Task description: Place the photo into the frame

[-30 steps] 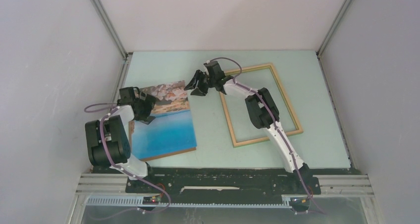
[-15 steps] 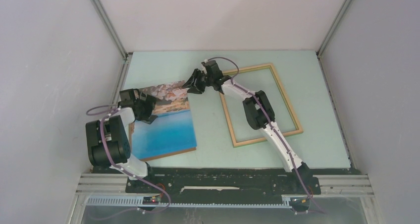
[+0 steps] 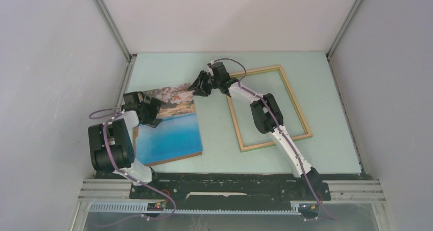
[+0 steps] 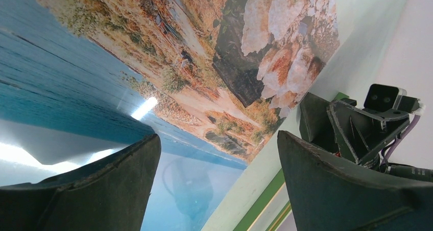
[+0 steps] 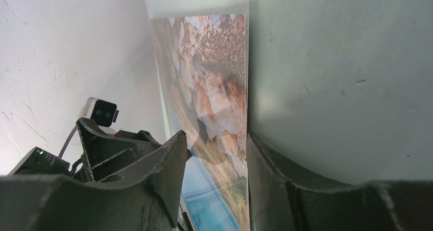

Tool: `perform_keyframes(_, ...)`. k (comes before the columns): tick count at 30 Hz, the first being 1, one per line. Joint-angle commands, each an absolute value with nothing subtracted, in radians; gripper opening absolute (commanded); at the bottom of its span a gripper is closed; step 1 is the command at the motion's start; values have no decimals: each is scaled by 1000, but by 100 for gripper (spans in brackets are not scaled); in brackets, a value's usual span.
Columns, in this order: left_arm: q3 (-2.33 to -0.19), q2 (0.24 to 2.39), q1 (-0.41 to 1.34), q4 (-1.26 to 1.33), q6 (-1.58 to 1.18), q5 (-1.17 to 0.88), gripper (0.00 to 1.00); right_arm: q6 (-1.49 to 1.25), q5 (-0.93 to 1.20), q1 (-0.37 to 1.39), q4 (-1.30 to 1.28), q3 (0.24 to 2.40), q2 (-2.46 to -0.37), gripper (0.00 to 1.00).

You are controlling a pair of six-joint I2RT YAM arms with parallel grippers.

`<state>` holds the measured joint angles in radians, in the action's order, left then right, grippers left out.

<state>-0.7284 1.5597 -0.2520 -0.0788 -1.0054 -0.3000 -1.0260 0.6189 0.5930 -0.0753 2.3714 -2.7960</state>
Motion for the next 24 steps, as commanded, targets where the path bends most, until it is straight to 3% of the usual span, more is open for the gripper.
perform_keyframes(1,-695,1601,-255,-142,-985,-250,95,-967,618,596,-43,2363,-2718,54)
perform_keyframes(24,-758,1547,-254,-154,-899,-271,95,-986,619,589,61,2281,-2673,54)
